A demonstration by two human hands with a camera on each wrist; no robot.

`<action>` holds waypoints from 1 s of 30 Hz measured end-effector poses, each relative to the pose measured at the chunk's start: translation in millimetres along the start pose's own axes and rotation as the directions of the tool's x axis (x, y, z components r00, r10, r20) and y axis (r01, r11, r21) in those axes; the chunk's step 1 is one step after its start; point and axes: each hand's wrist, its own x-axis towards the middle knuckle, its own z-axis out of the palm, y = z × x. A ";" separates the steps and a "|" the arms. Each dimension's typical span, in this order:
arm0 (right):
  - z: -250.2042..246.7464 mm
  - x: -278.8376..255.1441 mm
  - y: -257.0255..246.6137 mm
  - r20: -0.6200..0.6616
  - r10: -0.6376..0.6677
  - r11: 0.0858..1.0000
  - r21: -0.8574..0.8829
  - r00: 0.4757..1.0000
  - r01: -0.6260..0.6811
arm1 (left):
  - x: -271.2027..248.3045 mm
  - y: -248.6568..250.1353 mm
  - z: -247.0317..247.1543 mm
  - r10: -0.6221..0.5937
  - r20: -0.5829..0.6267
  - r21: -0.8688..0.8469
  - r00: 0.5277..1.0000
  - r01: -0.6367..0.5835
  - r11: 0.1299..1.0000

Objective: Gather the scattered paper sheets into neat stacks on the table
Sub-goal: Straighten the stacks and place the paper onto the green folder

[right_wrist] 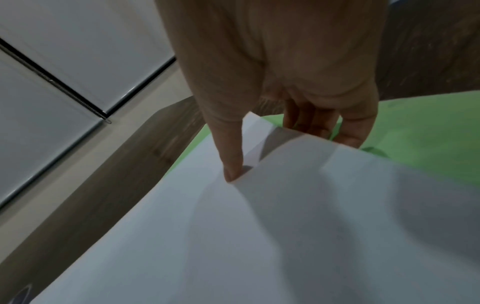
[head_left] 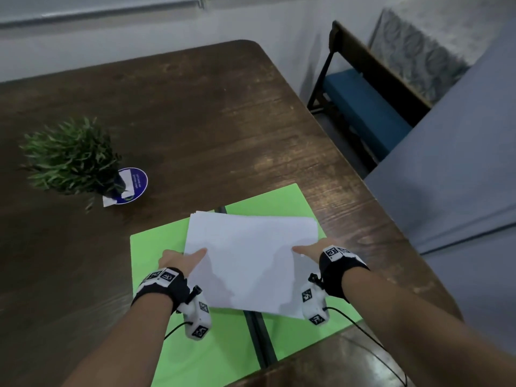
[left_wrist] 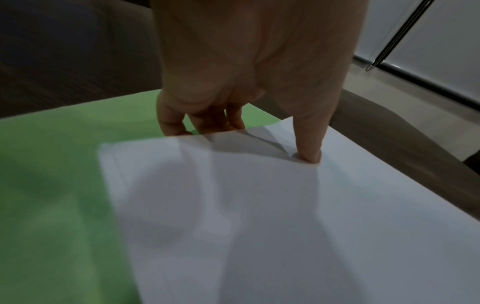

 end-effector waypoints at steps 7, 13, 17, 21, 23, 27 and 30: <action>-3.7 -22.1 -6.9 0.046 0.016 0.994 0.107 0.999 -0.021 | -13.8 -1.0 4.0 0.051 0.024 0.165 0.998 -0.055 0.985; 17.5 0.6 1.8 -0.053 0.037 0.969 0.247 0.998 -0.023 | -23.2 -12.3 8.8 0.190 -0.022 -0.190 0.982 -0.190 0.963; 11.0 11.4 14.2 0.003 0.061 0.955 0.292 0.998 -0.060 | -21.6 -16.8 8.2 0.127 0.046 -0.339 0.991 -0.105 0.935; -3.3 -23.4 11.8 0.077 -0.002 0.950 0.311 0.997 -0.022 | -26.1 -30.4 19.2 0.158 0.169 -0.360 0.973 -0.089 0.929; -1.4 -20.3 16.5 0.038 -0.021 0.953 0.303 0.999 0.009 | -37.1 -34.1 24.3 0.164 0.175 -0.364 0.971 -0.091 0.927; 7.6 -14.2 20.3 -0.062 -0.062 0.944 0.321 0.996 0.078 | -46.2 -39.1 32.5 0.210 0.022 -0.322 0.977 -0.192 0.927; 1.8 -14.4 24.7 -0.044 -0.093 0.922 0.372 0.995 0.103 | -48.5 -36.9 28.5 0.237 -0.044 -0.286 0.970 -0.240 0.928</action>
